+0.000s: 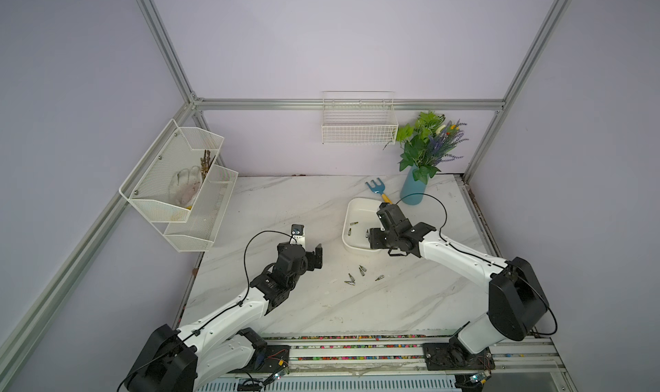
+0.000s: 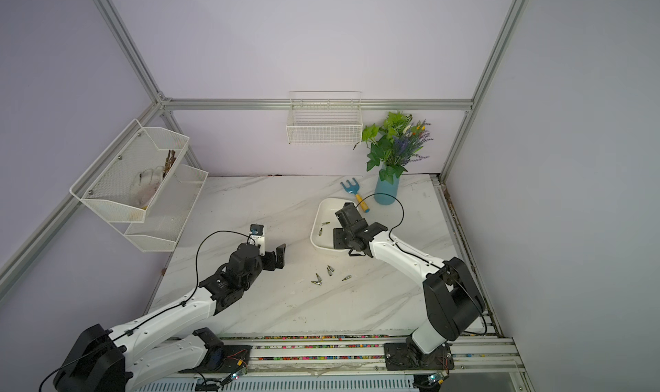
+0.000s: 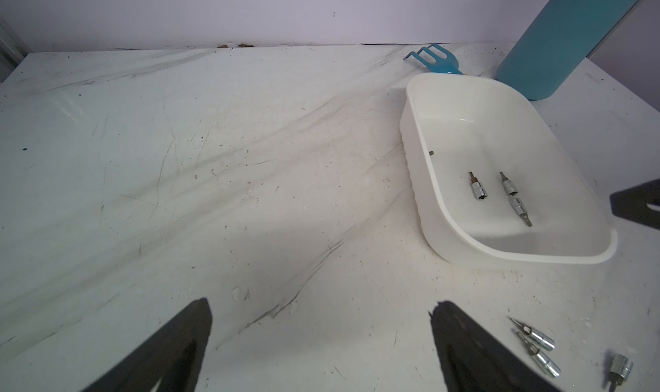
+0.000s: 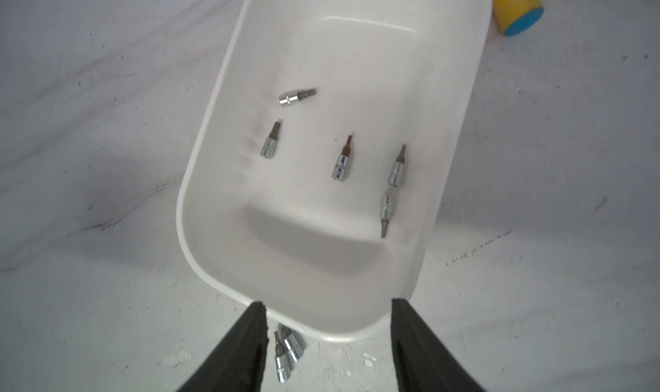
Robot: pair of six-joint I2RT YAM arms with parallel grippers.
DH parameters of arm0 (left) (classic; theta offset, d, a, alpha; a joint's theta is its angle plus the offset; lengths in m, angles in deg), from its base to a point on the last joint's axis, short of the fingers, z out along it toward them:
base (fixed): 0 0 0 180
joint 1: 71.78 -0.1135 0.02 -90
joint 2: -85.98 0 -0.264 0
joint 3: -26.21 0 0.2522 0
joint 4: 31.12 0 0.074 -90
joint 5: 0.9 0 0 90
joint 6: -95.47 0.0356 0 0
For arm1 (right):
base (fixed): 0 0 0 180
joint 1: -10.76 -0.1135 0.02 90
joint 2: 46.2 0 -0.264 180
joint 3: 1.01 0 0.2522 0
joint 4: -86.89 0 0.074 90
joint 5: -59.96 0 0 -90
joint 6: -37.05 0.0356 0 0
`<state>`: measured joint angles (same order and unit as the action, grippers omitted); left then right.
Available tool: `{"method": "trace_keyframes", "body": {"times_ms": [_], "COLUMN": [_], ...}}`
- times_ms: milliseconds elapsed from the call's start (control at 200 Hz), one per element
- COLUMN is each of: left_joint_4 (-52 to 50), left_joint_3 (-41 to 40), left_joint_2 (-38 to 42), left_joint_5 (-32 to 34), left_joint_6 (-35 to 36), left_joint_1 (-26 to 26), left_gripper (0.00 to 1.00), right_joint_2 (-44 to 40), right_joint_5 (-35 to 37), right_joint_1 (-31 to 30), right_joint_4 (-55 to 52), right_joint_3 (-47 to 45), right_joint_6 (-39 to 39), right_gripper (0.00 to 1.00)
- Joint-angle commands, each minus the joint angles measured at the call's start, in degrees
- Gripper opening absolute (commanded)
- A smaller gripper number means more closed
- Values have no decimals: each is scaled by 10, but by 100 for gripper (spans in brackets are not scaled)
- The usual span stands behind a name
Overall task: Put the bit on the desktop into the storage box
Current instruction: Place the screwdriver bit in the storage box, then pick up the screwdriver bit from the center of the board.
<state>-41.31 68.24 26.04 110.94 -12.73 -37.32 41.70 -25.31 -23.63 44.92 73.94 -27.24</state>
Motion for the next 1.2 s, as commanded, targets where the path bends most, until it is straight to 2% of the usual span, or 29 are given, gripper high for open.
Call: {"method": "trace_keyframes", "body": {"times_ms": [0, 205, 395, 805, 1195], "left_joint_4": [23, 24, 25, 26, 28], "left_joint_3": [-2, -1, -1, 1, 2], "left_joint_2": [13, 10, 6, -3, -6], "left_joint_5": [-6, -4, -2, -1, -3], "left_joint_6": [10, 11, 12, 12, 11], "left_joint_1": [-2, -2, -2, -2, -3], "left_gripper": [100, 100, 100, 100, 100], "right_joint_2": [-47, -99, -105, -47, -20], "right_joint_5": [-20, -33, -55, -71, -44], "right_joint_1": [-25, -52, -53, -53, -54], "right_joint_4": [-41, -14, 28, 77, 69], "right_joint_3": [-60, -153, -194, -189, -176], "right_joint_6": [24, 77, 112, 133, 135], "right_gripper": [59, 57, 54, 48, 47]}}
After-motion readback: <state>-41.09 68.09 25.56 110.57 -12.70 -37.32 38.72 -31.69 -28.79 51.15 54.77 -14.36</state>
